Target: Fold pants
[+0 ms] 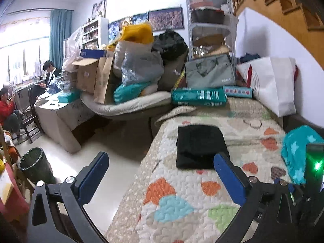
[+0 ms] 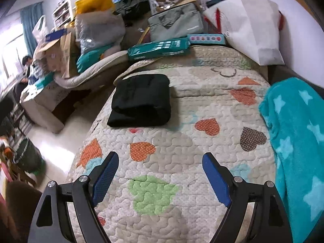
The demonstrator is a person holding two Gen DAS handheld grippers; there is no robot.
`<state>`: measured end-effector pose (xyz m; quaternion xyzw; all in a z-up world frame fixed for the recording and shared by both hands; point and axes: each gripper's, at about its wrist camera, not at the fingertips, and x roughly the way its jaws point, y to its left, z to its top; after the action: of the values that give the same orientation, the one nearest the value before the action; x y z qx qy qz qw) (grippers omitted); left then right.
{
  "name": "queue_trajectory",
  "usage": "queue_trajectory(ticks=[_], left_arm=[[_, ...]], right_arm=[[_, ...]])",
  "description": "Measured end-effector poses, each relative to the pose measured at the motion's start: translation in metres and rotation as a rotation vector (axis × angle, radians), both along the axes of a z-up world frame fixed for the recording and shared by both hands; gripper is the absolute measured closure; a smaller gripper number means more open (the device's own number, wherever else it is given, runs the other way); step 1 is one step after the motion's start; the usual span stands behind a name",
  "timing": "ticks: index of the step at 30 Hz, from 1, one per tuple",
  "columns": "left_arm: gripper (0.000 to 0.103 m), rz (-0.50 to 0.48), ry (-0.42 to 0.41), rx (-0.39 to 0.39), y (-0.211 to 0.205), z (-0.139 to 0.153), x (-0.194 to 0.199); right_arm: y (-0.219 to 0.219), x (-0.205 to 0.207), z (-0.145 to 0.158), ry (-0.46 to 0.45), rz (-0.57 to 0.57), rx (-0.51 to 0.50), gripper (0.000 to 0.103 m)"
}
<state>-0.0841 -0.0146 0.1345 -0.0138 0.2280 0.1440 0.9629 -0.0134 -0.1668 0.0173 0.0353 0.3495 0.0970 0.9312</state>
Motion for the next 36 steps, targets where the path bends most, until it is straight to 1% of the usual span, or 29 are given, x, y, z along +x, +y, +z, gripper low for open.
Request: queue_trajectory(ticks=[3,8,10,12,14,20,36], left_arm=[[0.000,-0.032,0.066,-0.025,-0.003,-0.010,0.002],[0.000,-0.056,0.190,-0.092,-0.003,-0.036,0.006],[0.000,-0.051,0.216,-0.074,-0.006,-0.044,0.006],[0.000,-0.039,0.236,-0.026,-0.010,-0.051,0.006],[0.000,-0.042,0.245,0.004,-0.014,-0.055,0.005],[0.000,-0.059,0.261,0.015,-0.015,-0.062,0.006],[0.000,-0.047,0.316,-0.038,-0.009,-0.074,0.011]], right_arm=[[-0.005,-0.001,0.000,0.003,-0.010,0.013,0.014],[0.002,-0.004,-0.002,-0.007,-0.002,-0.029,0.014],[0.006,-0.004,-0.005,-0.005,0.004,-0.047,0.013],[0.010,-0.004,-0.009,0.000,0.011,-0.066,0.013],[0.013,-0.003,-0.013,0.006,0.016,-0.078,0.013],[0.016,-0.002,-0.019,0.019,0.019,-0.093,0.013],[0.018,-0.001,-0.025,0.035,0.023,-0.102,0.012]])
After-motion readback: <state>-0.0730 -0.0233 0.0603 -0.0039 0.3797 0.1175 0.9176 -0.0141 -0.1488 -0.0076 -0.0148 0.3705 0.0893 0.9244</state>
